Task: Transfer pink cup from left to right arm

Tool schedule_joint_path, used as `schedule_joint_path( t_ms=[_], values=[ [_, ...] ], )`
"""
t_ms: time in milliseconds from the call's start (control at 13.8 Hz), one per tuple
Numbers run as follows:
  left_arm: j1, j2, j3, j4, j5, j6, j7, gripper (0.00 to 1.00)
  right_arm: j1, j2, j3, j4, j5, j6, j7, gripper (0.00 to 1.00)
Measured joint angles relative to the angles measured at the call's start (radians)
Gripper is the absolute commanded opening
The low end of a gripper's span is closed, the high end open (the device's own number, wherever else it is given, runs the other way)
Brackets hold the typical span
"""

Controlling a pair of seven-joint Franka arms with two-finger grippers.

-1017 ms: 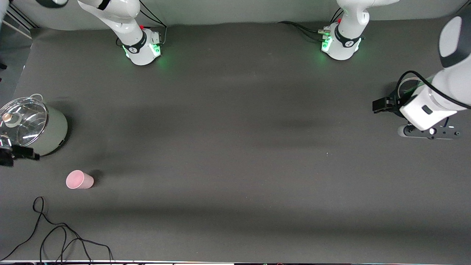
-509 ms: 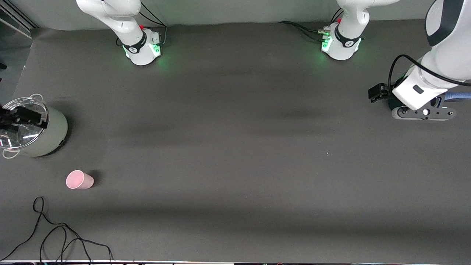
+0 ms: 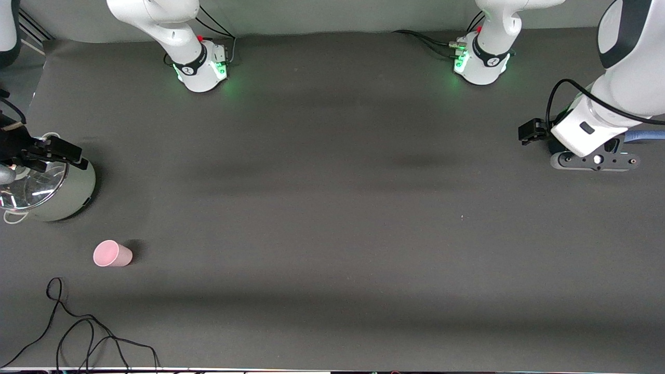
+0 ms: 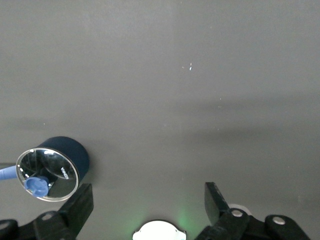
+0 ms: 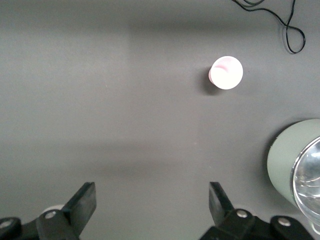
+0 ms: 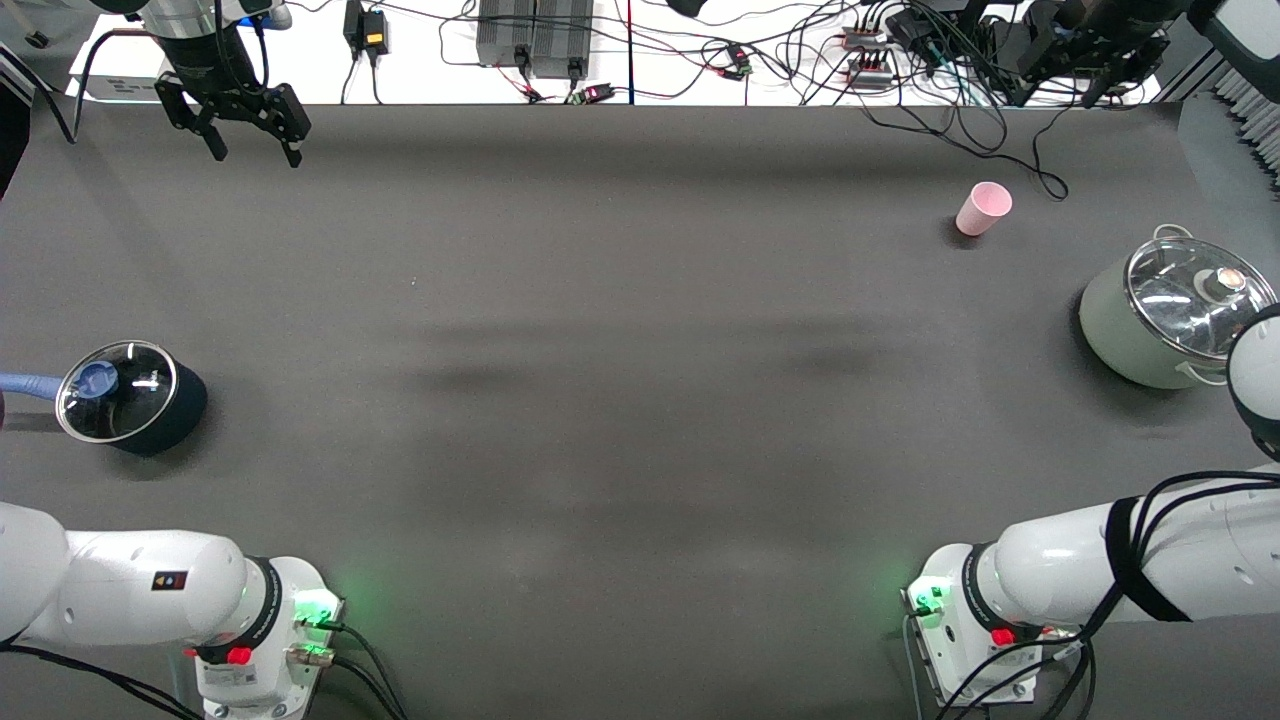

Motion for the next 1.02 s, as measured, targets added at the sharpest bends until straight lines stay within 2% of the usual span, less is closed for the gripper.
schedule_joint_path(
  t_ms=[145, 291, 654, 1017],
  values=[
    [-0.073, -0.001, 0.089, 0.000, 0.000, 0.070, 0.045, 0.99, 0.019, 0.004, 0.002, 0.007, -0.001, 0.003, 0.024, 1.00],
    [-0.069, -0.001, 0.105, 0.000, 0.000, 0.128, 0.080, 0.99, 0.018, 0.014, 0.001, 0.009, -0.001, 0.004, 0.026, 1.00],
    [-0.011, -0.002, 0.040, 0.000, 0.000, 0.143, 0.090, 0.99, -0.009, 0.025, 0.006, 0.010, -0.001, 0.004, 0.026, 1.00],
    [0.003, 0.001, 0.034, -0.007, 0.000, 0.143, 0.093, 0.99, -0.007, 0.025, 0.016, 0.016, -0.002, 0.004, 0.027, 1.00]
  ],
)
